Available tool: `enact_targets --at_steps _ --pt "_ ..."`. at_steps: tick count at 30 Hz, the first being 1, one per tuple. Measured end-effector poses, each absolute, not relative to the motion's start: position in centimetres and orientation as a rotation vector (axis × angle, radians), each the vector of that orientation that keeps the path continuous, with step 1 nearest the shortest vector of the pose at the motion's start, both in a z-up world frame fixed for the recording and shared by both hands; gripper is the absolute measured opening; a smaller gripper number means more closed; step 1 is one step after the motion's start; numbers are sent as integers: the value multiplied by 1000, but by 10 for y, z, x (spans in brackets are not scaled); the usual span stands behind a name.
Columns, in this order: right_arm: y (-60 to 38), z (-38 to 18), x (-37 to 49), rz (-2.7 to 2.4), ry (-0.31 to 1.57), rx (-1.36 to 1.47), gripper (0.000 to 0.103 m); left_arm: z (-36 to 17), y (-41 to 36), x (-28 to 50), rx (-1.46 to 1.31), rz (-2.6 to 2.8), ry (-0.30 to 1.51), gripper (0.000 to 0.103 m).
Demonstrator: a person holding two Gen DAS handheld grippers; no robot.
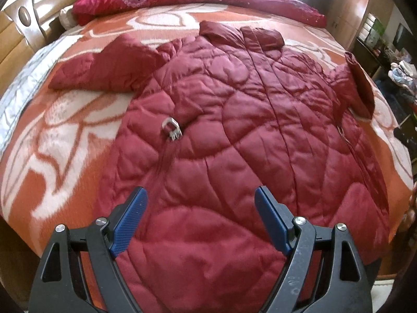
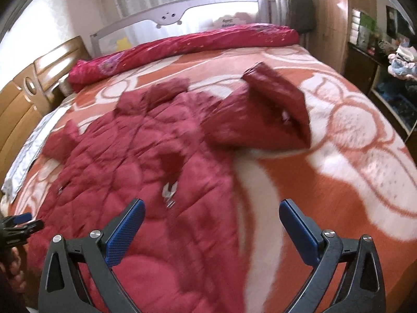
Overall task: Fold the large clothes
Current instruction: 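Grasp the red jacket sleeve cuff with the right tool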
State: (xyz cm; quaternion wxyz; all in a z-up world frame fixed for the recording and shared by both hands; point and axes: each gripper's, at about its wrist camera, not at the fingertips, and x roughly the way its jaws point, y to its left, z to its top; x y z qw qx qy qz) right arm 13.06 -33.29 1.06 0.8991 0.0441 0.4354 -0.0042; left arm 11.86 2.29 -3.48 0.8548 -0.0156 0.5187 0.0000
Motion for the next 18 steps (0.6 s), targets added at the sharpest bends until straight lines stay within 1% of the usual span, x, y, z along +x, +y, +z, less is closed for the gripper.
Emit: enact_targets --at_steps 3,5,7,12,18 --pt "-358 2 165 -71 912 93 100 -35 25 136 -34 11 1089 85" --pt "-374 -3 187 -116 926 98 94 -35 26 146 -43 13 1093 85" --pt "-388 -6 209 -154 928 97 92 -35 26 155 -50 12 1097 85" --pt "-403 -15 255 -198 938 51 90 -38 20 175 -35 13 1104 85" --pt "-410 -33 297 -226 967 -17 79 -46 17 198 -40 11 1128 85"
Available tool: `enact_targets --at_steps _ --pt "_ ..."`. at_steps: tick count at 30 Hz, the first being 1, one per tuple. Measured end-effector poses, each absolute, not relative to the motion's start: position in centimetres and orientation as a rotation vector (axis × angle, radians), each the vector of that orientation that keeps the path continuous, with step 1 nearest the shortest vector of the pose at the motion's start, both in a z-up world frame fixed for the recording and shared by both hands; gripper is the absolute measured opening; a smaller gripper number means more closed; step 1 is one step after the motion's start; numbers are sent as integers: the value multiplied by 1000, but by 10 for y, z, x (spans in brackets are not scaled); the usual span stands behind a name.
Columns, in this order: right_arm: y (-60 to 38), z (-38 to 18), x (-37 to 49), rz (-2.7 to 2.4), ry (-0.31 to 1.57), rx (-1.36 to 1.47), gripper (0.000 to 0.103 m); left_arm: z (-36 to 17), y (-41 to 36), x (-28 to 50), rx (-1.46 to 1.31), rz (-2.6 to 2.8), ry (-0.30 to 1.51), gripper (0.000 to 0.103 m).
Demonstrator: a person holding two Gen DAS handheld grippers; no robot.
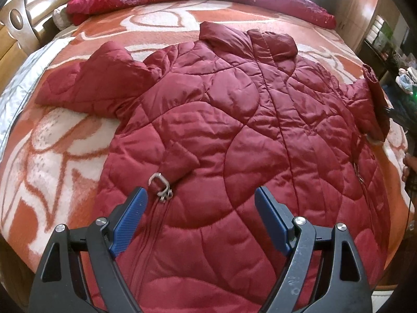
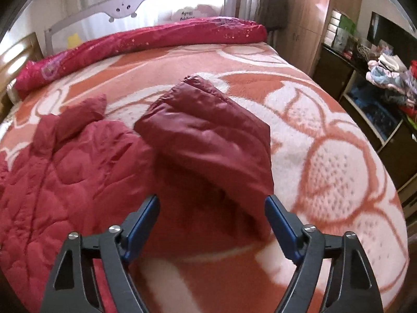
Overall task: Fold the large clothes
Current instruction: 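Grasp the red jacket sleeve cuff with the right tool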
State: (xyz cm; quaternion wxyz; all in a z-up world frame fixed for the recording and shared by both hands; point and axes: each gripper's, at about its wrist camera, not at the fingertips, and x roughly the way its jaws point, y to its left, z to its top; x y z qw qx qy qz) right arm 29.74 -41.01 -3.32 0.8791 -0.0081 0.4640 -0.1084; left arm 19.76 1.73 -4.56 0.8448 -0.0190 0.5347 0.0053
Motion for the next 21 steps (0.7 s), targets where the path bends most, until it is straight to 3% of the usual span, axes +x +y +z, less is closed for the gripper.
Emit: enact_targets --at_steps 3,8,11,21 --pt "-416 -41 313 -244 969 -46 67 -48 16 207 -36 13 1132 85" --pt "-428 -41 326 -244 967 11 26 -53 16 219 -40 12 1141 85" --pt "-425 -31 322 -194 946 62 16 -56 16 223 -44 10 1147 85" --pt "-348 4 300 82 896 134 12 -58 25 225 -84 -5 1142 85"
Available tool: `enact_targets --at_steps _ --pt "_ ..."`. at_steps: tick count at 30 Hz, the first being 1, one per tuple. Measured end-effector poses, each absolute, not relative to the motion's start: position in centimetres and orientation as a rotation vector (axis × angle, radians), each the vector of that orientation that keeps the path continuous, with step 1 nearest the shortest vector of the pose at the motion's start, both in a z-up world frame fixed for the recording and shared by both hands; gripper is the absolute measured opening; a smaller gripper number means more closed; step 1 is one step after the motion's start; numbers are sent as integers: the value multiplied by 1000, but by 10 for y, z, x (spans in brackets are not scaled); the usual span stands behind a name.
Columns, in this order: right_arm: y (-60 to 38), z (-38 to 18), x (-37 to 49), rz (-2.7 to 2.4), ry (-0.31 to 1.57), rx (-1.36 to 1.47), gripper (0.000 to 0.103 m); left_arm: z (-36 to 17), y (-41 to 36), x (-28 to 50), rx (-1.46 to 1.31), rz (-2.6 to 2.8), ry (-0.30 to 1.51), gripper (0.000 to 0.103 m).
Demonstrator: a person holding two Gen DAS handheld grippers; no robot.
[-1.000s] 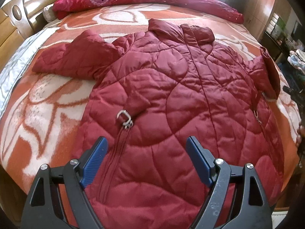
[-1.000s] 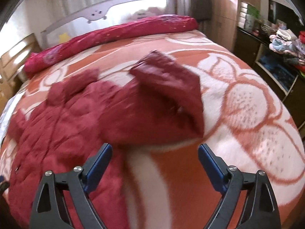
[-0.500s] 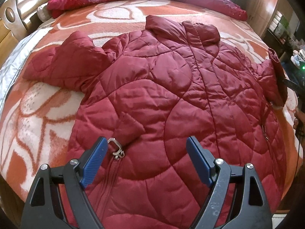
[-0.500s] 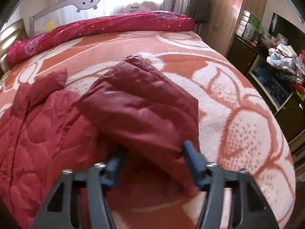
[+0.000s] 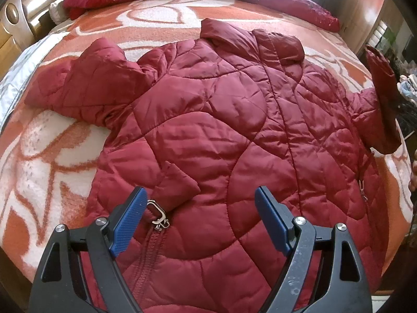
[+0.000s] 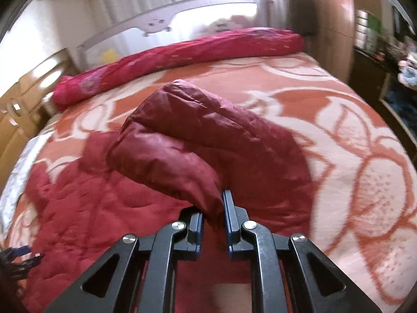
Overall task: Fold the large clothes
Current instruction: 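Grasp the red jacket sleeve cuff with the right tool, then fold the held sleeve across the jacket body and open the right tool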
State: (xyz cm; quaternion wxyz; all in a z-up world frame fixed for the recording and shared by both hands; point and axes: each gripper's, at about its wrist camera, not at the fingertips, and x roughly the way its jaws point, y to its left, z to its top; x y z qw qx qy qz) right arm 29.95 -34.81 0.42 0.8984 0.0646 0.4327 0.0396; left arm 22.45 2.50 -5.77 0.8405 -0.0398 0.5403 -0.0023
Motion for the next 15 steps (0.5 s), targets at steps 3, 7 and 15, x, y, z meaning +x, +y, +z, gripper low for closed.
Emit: enact_targets --at_steps 3,7,15 --pt "-315 9 298 176 896 139 12 -56 29 222 -99 -20 1137 85" --pt "-262 8 297 300 910 119 11 -54 37 220 -134 -43 1129 85" --pt "-165 -28 306 517 989 96 10 -50 73 219 -292 -91 1109 85"
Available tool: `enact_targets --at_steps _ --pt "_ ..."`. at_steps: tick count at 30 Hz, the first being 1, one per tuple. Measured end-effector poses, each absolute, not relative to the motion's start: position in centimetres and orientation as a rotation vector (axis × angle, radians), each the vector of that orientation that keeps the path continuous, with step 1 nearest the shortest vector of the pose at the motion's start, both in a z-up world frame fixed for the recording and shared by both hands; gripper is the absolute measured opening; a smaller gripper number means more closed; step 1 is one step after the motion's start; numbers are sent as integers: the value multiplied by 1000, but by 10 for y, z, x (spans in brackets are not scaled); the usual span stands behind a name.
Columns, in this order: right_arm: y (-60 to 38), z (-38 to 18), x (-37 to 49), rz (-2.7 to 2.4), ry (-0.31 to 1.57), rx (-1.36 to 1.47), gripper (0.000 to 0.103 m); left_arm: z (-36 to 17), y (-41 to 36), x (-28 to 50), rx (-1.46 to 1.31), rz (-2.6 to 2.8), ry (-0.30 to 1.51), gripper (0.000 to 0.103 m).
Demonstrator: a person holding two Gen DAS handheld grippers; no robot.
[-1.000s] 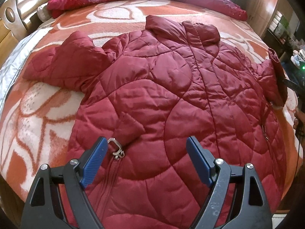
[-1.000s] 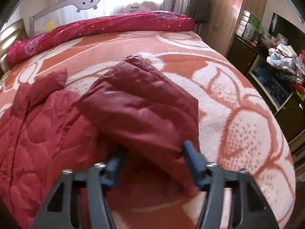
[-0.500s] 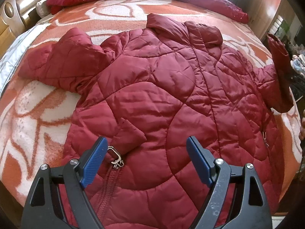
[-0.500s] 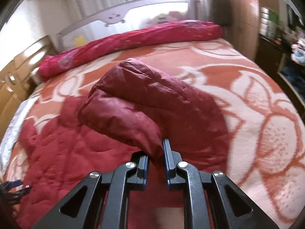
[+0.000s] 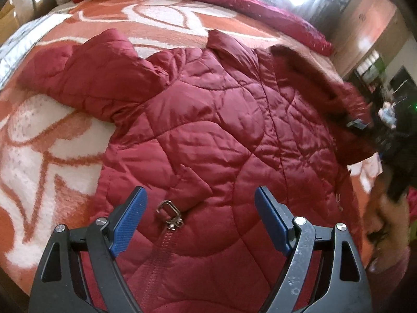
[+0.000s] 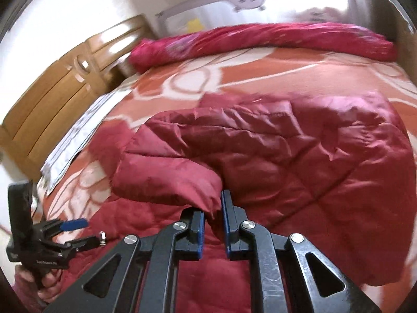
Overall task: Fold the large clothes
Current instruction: 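Fold the held sleeve across the jacket body and open the right tool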
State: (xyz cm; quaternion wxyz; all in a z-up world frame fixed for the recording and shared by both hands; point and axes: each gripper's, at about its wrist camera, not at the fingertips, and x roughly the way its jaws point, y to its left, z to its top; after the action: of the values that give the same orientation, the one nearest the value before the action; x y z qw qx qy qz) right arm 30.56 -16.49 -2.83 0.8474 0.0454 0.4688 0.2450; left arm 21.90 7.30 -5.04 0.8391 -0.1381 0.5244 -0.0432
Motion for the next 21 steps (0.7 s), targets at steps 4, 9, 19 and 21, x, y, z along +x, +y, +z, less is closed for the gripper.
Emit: enact_targets --at_steps 4,9,19,21 --pt "-127 -49 308 588 1030 76 10 -51 90 225 -377 -119 1107 85" --pt "-90 -68 305 631 1057 18 16 -55 105 244 -465 -176 1110 85" --pt "-83 -71 285 677 1067 -13 62 -65 106 299 -490 -230 1138 85" --pt "-90 -70 279 676 1070 5 61 -73 101 310 -469 -239 1155 84"
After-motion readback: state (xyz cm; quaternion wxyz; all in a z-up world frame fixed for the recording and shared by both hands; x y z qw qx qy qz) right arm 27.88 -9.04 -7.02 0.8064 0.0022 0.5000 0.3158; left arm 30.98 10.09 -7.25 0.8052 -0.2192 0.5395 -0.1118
